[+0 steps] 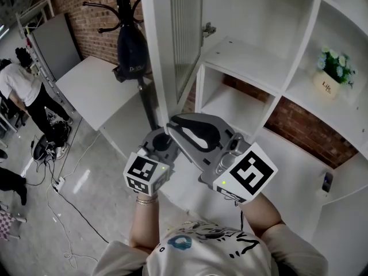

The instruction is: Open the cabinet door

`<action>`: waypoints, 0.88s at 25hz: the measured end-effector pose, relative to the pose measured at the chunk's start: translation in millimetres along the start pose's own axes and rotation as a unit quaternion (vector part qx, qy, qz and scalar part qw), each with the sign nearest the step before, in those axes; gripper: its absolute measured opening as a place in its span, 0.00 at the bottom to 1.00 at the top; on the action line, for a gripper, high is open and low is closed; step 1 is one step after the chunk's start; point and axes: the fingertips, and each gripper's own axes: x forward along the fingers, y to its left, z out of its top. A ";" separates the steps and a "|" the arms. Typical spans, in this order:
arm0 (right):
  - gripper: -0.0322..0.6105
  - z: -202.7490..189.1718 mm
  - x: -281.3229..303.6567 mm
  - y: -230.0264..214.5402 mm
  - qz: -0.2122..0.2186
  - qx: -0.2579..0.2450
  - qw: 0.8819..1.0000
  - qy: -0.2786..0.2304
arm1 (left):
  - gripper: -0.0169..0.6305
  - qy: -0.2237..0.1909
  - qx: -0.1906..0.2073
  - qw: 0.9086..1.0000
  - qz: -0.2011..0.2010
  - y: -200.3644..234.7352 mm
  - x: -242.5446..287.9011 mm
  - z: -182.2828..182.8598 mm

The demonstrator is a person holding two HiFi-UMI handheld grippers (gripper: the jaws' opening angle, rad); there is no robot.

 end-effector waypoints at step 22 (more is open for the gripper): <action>0.10 -8.5 66.2 13.7 0.013 -0.006 1.000 -0.001 | 0.05 -0.004 0.004 1.000 0.006 9.6 -32.0 3.3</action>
